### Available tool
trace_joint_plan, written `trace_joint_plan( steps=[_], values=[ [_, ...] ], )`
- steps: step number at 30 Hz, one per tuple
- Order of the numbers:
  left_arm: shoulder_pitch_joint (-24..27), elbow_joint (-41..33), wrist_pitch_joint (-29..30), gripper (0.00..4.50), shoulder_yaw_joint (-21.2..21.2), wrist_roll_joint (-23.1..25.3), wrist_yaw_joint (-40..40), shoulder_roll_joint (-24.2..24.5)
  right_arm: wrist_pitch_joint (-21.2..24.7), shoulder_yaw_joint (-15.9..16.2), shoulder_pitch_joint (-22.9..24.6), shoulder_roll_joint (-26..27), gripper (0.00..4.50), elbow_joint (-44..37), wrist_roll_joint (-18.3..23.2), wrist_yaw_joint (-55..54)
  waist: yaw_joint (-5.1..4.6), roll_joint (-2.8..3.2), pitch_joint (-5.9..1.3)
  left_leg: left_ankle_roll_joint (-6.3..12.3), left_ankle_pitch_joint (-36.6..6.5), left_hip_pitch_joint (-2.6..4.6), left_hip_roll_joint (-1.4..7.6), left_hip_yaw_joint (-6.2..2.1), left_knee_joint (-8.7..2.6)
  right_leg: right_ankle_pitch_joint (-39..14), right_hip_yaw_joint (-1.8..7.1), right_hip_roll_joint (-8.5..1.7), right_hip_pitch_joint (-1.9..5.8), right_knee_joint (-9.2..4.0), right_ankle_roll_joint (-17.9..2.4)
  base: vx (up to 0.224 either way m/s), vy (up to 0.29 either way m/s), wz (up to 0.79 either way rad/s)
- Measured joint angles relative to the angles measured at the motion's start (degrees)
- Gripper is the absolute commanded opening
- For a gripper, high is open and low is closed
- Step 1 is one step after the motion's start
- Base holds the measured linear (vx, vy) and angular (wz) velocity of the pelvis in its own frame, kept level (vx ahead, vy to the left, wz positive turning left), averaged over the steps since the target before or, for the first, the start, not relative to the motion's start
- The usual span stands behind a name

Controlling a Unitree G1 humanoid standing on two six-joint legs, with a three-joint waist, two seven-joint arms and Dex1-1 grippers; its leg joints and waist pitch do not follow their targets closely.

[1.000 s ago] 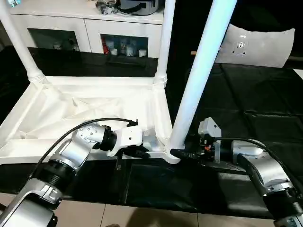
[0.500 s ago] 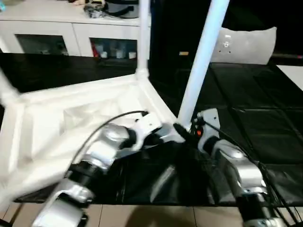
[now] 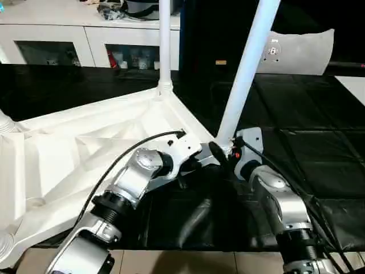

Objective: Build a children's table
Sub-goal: Rotate leg to tighten

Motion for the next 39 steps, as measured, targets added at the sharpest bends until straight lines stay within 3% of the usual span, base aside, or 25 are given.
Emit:
trace_joint_plan(
  steps=[5,10,16,19,23,26,27,31,32,39],
  values=[
    [0.0,0.0,-3.7,0.00,-0.1,-0.6,-4.2,4.1,-2.7,1.1,4.6,-6.4,4.45,-3.9,2.2,10.0,0.28,0.32,0.20,0.01,0.0,-0.15,0.02,0.00,-0.06,0.0,-0.02,0.03,-0.15,-0.02,0.0,0.000,0.000,0.00],
    [0.5,0.0,-7.0,0.00,-0.3,-1.0,-8.7,7.4,-4.0,1.0,5.0,-11.6,4.45,-5.9,3.7,18.1,0.51,0.36,0.22,0.01,0.0,-0.13,0.02,0.00,-0.06,0.0,-0.02,0.03,-0.13,-0.03,0.0,0.000,0.000,0.00],
    [1.2,0.0,-13.4,0.00,-1.4,-2.3,-16.7,12.3,-4.9,2.4,4.1,-17.4,4.45,-5.9,5.2,28.1,0.66,0.36,0.22,0.02,0.0,-0.12,0.03,0.00,-0.07,0.0,-0.03,0.03,-0.13,-0.02,0.0,0.000,0.000,0.00],
    [1.4,0.0,-16.9,0.00,-2.7,-2.7,-21.0,14.5,-6.2,5.2,2.6,-20.1,4.45,-5.4,4.7,32.9,1.05,0.31,0.22,0.02,0.0,-0.13,0.03,0.00,-0.05,0.0,-0.04,0.02,-0.10,-0.02,0.0,0.000,0.000,0.00],
    [1.4,-0.3,-19.3,0.00,-3.5,-2.8,-24.9,15.2,-7.0,8.6,1.2,-20.3,4.45,-3.0,3.4,37.5,1.91,0.25,0.22,0.04,0.0,-0.15,0.02,0.01,0.05,0.0,-0.03,-0.03,-0.05,-0.02,0.0,0.000,0.000,0.00],
    [1.4,-0.8,-20.3,0.00,-4.4,-3.2,-26.7,15.6,-6.8,9.1,0.0,-20.2,4.45,-1.3,3.5,39.9,2.23,0.16,0.24,0.06,0.0,-0.15,0.00,0.02,0.07,0.0,-0.03,-0.05,-0.04,0.00,0.0,0.000,0.000,0.00],
    [1.4,-1.0,-20.5,0.00,-4.5,-3.2,-27.1,15.8,-6.8,9.4,-0.2,-20.4,4.19,-1.0,3.5,40.7,2.29,0.09,0.25,0.06,0.0,-0.16,0.01,0.02,0.07,0.0,-0.05,-0.05,-0.04,0.00,0.0,0.000,0.000,0.00],
    [1.4,-1.3,-21.0,0.00,-5.0,-3.2,-28.0,15.9,-6.7,11.2,-0.7,-20.7,4.07,-0.6,3.6,43.2,2.39,0.04,0.26,0.06,0.0,-0.16,0.02,0.02,0.07,0.0,-0.06,-0.05,-0.04,0.01,0.0,0.000,0.000,0.00],
    [1.4,-1.3,-21.1,0.00,-5.0,-3.2,-28.3,15.9,-6.5,11.4,-1.2,-20.7,3.79,-0.1,3.6,43.8,2.39,0.02,0.27,0.09,0.0,-0.16,0.01,0.02,0.08,0.0,-0.06,-0.05,-0.04,0.02,0.0,0.000,0.000,0.00],
    [1.4,-1.4,-22.1,0.00,-5.3,-3.2,-29.0,16.1,-5.6,11.8,-2.2,-20.6,3.24,0.8,3.6,46.1,2.60,-0.19,0.25,0.10,0.0,-0.17,0.02,0.02,0.08,0.0,-0.08,-0.06,-0.04,0.02,0.0,0.000,0.000,0.00]
  ],
)
